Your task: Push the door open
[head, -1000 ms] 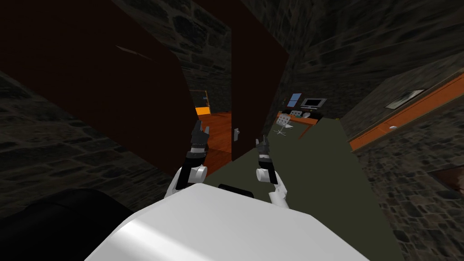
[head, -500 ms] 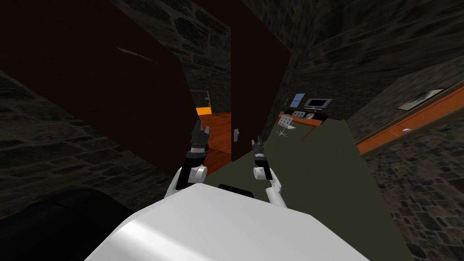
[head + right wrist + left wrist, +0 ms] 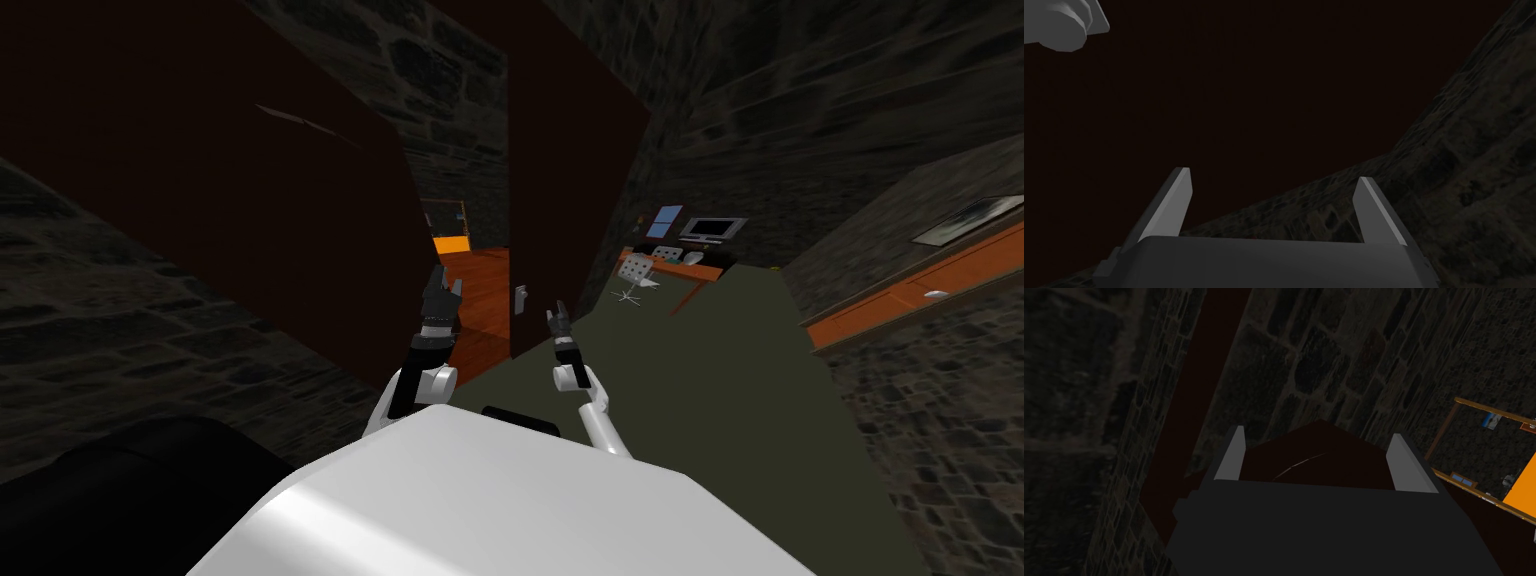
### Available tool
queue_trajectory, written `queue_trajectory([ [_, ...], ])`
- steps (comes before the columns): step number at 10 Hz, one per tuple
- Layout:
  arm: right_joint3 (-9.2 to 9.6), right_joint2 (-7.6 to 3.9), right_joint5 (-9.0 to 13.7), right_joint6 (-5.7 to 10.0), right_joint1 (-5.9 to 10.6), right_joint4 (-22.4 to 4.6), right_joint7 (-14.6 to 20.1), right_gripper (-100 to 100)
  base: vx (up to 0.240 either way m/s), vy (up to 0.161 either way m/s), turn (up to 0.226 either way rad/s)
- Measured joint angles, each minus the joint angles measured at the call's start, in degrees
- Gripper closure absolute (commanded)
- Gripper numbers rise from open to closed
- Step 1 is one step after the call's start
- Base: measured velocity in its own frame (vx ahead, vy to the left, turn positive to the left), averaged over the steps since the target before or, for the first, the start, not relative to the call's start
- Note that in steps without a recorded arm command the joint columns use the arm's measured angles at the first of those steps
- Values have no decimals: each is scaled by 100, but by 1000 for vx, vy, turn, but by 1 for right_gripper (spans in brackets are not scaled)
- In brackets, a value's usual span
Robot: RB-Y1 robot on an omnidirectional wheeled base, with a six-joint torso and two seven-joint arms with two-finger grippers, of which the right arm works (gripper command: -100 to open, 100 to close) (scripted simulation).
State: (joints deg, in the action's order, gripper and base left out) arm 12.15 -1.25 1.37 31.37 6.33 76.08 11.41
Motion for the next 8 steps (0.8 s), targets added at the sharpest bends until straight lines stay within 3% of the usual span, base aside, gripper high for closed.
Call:
queue_trajectory([
  [3, 120, 30, -28, 3, 248, -473, -1, -100, 38, -56, 56],
  [4, 156, 30, -30, 12, 418, -699, 7, -100, 39, -54, 41],
  [8, 314, 37, -55, -44, 797, -1317, 41, -100, 40, -56, 49],
])
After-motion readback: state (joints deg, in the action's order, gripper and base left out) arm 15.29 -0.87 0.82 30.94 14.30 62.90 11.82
